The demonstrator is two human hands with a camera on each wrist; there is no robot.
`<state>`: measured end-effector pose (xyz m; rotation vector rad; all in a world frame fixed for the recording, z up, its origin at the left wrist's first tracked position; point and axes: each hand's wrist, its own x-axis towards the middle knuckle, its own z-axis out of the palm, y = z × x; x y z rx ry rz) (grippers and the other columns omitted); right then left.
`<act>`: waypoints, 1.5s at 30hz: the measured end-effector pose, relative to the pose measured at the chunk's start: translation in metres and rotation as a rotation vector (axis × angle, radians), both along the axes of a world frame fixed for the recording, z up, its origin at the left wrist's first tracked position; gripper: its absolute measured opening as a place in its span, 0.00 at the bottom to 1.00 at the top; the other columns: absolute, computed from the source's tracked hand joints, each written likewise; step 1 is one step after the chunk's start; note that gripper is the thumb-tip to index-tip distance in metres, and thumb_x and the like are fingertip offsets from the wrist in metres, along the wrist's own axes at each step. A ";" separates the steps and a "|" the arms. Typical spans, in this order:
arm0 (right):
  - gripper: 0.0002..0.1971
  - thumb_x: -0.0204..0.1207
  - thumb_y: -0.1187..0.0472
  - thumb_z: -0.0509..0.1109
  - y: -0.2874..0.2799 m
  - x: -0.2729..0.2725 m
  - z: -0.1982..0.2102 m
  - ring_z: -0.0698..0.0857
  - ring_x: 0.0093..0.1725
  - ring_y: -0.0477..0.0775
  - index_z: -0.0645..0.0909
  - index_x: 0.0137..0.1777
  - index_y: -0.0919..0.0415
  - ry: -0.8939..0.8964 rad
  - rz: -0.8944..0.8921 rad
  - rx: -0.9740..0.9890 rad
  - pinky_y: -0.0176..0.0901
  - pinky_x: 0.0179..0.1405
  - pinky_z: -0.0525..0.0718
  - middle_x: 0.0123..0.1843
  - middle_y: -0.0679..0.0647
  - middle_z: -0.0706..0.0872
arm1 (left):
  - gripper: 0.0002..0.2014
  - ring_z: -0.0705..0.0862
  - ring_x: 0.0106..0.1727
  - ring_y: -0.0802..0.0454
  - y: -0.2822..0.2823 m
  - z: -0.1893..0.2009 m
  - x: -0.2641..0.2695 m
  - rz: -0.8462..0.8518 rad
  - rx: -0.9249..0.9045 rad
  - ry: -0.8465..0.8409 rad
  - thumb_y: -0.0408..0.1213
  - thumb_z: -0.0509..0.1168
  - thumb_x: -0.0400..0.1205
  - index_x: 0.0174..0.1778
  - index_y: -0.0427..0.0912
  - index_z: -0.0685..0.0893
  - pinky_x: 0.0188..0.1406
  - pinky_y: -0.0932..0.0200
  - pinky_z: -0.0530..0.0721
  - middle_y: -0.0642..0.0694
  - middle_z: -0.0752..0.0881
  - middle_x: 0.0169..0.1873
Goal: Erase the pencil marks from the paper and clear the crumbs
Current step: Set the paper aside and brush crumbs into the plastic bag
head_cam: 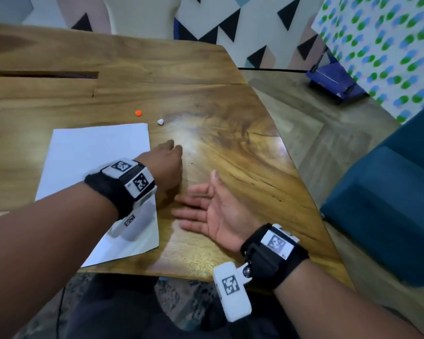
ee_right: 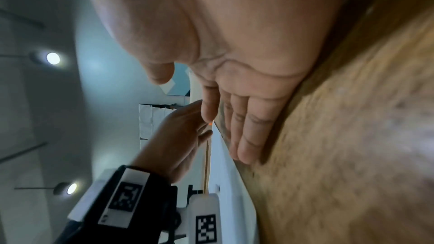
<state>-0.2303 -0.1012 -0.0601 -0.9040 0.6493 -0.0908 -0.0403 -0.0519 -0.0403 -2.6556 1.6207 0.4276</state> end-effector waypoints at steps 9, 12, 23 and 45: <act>0.27 0.79 0.33 0.61 -0.070 -0.032 0.007 0.90 0.45 0.61 0.80 0.42 0.59 -0.026 -0.583 -0.059 0.55 0.47 0.90 0.43 0.62 0.87 | 0.10 0.82 0.65 0.37 -0.012 0.026 -0.063 -0.315 0.001 0.320 0.36 0.58 0.88 0.61 0.42 0.81 0.56 0.52 0.78 0.38 0.82 0.63; 0.28 0.81 0.33 0.59 -0.036 -0.026 -0.002 0.90 0.45 0.64 0.79 0.45 0.60 -0.052 -0.389 0.044 0.57 0.48 0.89 0.46 0.65 0.88 | 0.18 0.80 0.73 0.37 -0.019 0.033 -0.038 -0.102 -0.167 0.267 0.34 0.56 0.88 0.74 0.39 0.79 0.67 0.49 0.79 0.36 0.82 0.72; 0.27 0.84 0.38 0.61 -0.077 0.012 0.018 0.84 0.69 0.68 0.80 0.62 0.63 -0.023 -0.624 -0.090 0.63 0.70 0.81 0.68 0.68 0.84 | 0.12 0.82 0.62 0.37 -0.029 0.015 -0.032 -0.250 0.067 0.192 0.33 0.57 0.88 0.63 0.38 0.83 0.59 0.50 0.79 0.36 0.82 0.67; 0.31 0.81 0.32 0.56 -0.033 -0.068 0.019 0.86 0.47 0.63 0.81 0.53 0.62 -0.086 -0.493 -0.134 0.57 0.45 0.84 0.51 0.66 0.86 | 0.23 0.77 0.76 0.38 -0.060 0.023 -0.056 -0.276 -0.003 0.267 0.31 0.57 0.86 0.79 0.40 0.76 0.73 0.47 0.77 0.39 0.78 0.76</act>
